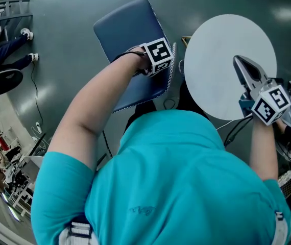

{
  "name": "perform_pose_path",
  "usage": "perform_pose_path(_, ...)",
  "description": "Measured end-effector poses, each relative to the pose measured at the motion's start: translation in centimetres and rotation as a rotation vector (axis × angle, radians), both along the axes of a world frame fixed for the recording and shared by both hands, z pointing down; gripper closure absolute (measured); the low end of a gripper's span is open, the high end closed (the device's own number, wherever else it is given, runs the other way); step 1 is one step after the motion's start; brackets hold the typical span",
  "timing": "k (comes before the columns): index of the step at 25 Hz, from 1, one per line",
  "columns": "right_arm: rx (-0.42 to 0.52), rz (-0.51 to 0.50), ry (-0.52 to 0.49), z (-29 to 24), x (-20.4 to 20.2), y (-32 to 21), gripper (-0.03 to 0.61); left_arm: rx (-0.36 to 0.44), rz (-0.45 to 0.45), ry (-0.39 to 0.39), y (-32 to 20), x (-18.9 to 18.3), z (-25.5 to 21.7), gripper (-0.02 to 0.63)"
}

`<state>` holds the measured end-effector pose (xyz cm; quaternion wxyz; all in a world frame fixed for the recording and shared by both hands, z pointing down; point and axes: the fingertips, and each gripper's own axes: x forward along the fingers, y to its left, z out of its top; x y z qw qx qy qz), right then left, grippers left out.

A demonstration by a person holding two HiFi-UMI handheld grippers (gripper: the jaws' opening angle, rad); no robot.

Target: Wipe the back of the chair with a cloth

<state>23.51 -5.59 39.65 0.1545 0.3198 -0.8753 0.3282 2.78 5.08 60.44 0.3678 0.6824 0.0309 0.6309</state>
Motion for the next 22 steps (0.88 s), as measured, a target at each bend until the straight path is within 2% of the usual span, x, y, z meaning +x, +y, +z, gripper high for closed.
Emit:
perform_pose_path(7, -0.013, 0.033, -0.005, 0.1, 0.8, 0.5, 0.586, 0.017, -0.046, 0.033, -1.8, 1.9, -0.7, 0.555)
perform_pose_path(14, -0.017, 0.040, -0.003, 0.3, 1.1, 0.0, 0.586, 0.031, -0.142, 0.077, -4.7, 2.5, -0.9, 0.555)
perform_pose_path(19, -0.024, 0.044, 0.002, 0.3, 1.2, 0.0, 0.586, 0.074, -0.146, 0.111, -6.5, 2.7, -1.0, 0.555)
perform_pose_path(22, -0.024, 0.041, 0.001, 0.4, 1.3, 0.0, 0.586, 0.129, -0.260, 0.193, -9.3, 3.9, -1.7, 0.555)
